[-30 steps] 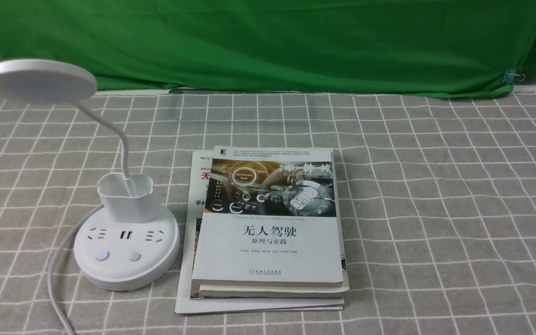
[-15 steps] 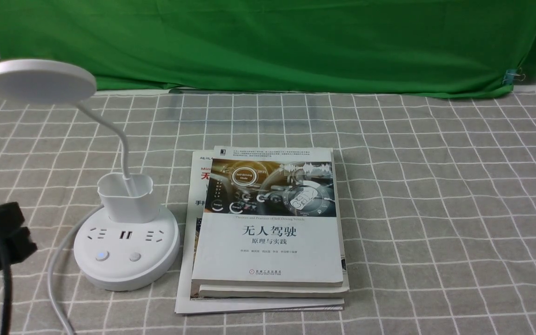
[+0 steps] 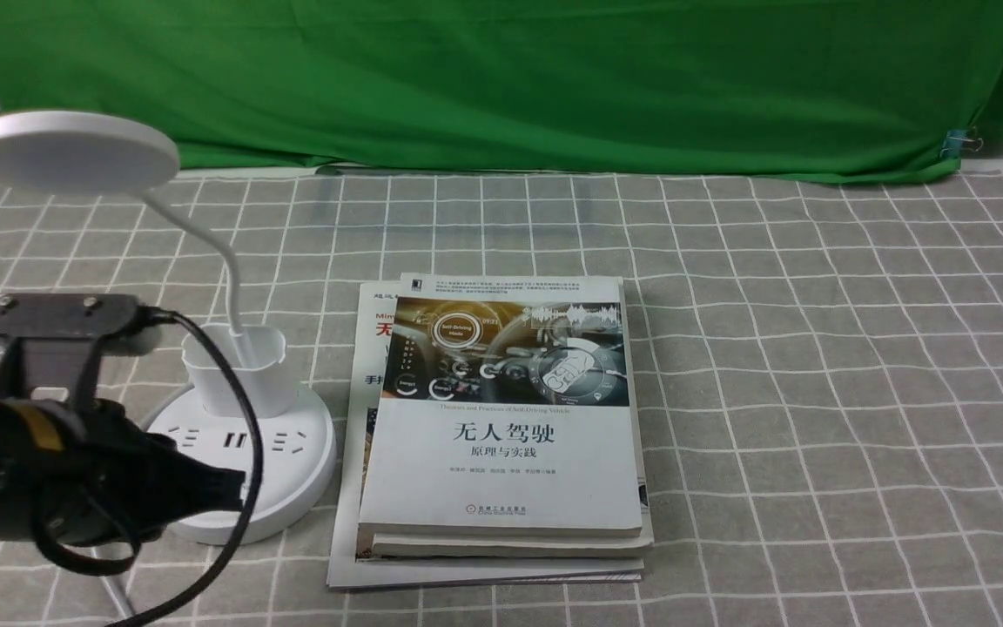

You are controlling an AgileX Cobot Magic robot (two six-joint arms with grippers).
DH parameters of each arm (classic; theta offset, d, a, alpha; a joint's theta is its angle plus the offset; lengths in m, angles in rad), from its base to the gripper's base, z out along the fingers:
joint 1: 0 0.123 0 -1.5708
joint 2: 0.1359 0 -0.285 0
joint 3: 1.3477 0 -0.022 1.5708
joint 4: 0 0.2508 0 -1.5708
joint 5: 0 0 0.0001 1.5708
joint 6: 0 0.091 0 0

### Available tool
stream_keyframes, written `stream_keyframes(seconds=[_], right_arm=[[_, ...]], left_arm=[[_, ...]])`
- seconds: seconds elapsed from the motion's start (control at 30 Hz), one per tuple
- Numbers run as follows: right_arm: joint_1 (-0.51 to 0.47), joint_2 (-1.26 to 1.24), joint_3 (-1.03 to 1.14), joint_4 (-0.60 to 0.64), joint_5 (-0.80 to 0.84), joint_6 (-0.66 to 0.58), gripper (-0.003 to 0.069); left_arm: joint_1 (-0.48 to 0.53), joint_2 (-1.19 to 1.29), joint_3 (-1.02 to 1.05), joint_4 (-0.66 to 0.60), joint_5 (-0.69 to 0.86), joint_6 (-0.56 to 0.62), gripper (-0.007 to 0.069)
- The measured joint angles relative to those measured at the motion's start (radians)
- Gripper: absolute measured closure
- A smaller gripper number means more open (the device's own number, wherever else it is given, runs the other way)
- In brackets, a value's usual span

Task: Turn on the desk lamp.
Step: Use the left arm to press the button switch on the lamp holder

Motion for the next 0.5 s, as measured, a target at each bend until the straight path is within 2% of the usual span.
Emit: stream_keyframes(seconds=[0.03,0.07,0.1,0.3,0.5], right_arm=[[0.0,0.0,0.0,0.0,0.0,0.0,0.0414],[0.0,0.0,0.0,0.0,0.0,0.0,0.0414],[0.0,0.0,0.0,0.0,0.0,0.0,0.0414],[0.0,0.0,0.0,0.0,0.0,0.0,0.0414],[0.0,0.0,0.0,0.0,0.0,0.0,0.0414]], left_arm=[[-0.003,0.0,0.0,0.0,0.0,0.0,0.0606],[-0.022,0.055,-0.017,0.105,-0.007,-0.087,0.0606],[-0.025,0.073,-0.021,0.12,-0.016,-0.103,0.0606],[-0.03,0.15,-0.029,0.13,-0.103,-0.122,0.0606],[-0.031,0.202,-0.07,0.146,-0.117,-0.129,0.0606]])
